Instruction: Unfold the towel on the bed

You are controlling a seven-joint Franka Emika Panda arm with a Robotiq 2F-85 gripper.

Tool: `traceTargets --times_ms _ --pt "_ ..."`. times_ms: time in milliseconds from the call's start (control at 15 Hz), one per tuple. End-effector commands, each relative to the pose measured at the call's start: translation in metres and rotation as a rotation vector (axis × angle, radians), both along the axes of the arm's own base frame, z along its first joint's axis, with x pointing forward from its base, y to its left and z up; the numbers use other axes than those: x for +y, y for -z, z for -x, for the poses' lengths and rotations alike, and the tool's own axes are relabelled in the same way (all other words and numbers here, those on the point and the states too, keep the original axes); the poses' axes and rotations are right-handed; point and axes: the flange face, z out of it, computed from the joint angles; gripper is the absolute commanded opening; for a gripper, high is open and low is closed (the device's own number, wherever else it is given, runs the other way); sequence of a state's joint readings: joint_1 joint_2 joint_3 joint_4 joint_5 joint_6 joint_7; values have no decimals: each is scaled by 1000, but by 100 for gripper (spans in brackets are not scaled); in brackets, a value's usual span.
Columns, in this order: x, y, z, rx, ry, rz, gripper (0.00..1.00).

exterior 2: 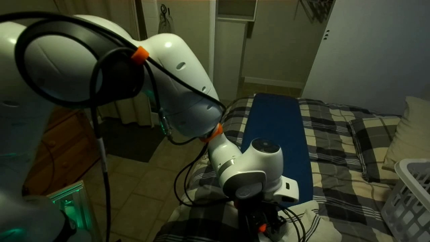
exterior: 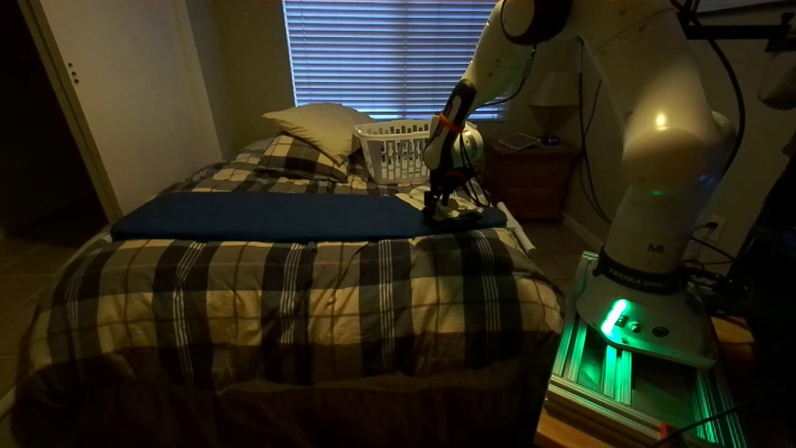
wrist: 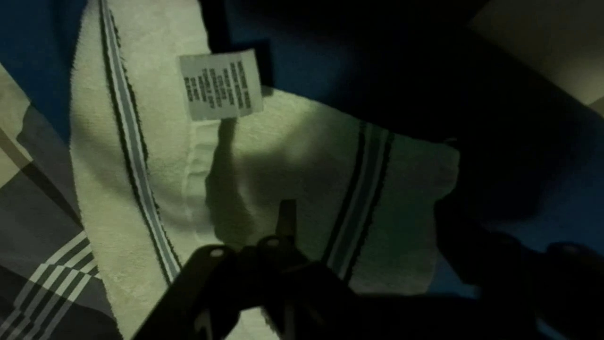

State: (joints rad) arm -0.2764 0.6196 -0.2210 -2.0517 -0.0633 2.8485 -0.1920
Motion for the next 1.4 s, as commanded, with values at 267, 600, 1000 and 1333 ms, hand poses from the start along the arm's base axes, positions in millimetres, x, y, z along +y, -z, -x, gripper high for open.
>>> traceTargets --times_ms 267,600,1000,1333 --pt "-4 10 -3 2 -14 54 17" --pt "-3 5 -8 -23 45 8 2" --pt "4 -6 -15 -48 129 -96 5" --pt "25 -24 -24 -67 171 -203 5"
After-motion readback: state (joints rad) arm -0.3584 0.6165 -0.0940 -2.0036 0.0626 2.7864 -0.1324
